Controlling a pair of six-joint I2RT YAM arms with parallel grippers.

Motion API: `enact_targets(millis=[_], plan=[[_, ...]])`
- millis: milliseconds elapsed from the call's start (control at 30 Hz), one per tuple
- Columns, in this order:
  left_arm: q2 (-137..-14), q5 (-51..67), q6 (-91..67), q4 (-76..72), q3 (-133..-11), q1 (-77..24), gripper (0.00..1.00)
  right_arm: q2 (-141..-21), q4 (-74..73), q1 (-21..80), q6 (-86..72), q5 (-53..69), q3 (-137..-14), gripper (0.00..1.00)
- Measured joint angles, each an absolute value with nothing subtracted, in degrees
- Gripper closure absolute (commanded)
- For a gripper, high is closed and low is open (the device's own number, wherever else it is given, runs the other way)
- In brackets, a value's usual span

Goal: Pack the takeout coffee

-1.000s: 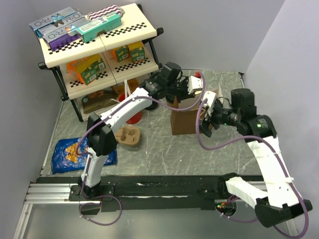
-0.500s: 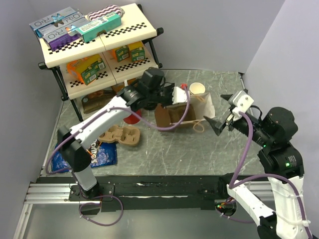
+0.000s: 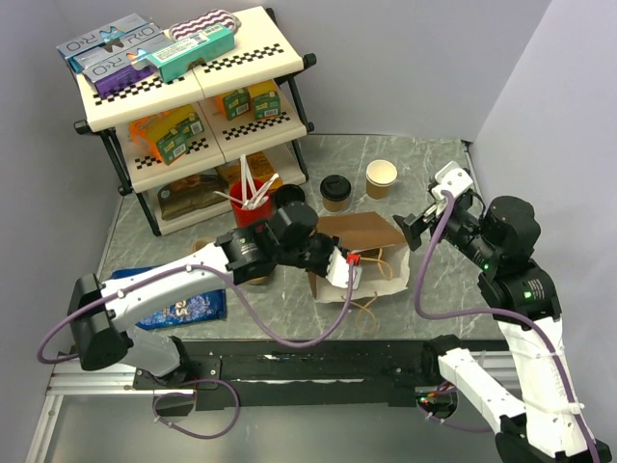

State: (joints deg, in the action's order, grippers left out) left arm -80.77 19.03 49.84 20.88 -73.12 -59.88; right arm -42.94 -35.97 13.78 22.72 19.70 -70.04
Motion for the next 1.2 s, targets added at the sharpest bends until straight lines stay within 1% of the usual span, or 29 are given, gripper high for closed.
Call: enact_targets(millis=[133,400,600,767,1000,1067,1100,1167,1200], plan=[[-78.2,17.4,49.8,19.1,-70.4,-60.6,0.99,-42.5,-35.5,13.2,21.9,19.7,-70.0,0.0],[-77.6,16.8,45.9,17.2,-71.5,-60.1,0.99,-42.4,-35.6,12.2,21.5,20.1,-70.1,0.0],[-78.0,19.9,40.5,17.1,-76.6,-57.7,0.99,-44.2,-35.6,12.1,21.6,20.9,-71.8,0.01],[-78.0,22.8,36.5,17.9,-77.1,-55.3,0.99,-45.1,-36.2,12.1,22.0,22.9,-72.2,0.01],[-80.6,28.3,28.0,20.9,-79.2,-50.0,0.99,-46.4,-39.5,12.1,21.9,30.5,-73.6,0.02],[-81.5,28.9,25.5,20.8,-79.1,-48.9,0.84,-46.8,-40.7,12.1,21.9,32.9,-74.1,0.02],[-81.8,29.0,24.3,20.8,-78.9,-48.6,0.66,-47.0,-41.2,12.1,21.9,33.9,-74.4,0.02],[-82.0,29.1,23.1,20.5,-78.3,-48.0,0.48,-47.6,-42.6,12.1,22.2,36.5,-75.0,0.02],[-82.0,29.1,22.1,20.4,-78.0,-47.8,0.43,-48.0,-43.2,12.1,22.2,37.6,-75.4,0.02]])
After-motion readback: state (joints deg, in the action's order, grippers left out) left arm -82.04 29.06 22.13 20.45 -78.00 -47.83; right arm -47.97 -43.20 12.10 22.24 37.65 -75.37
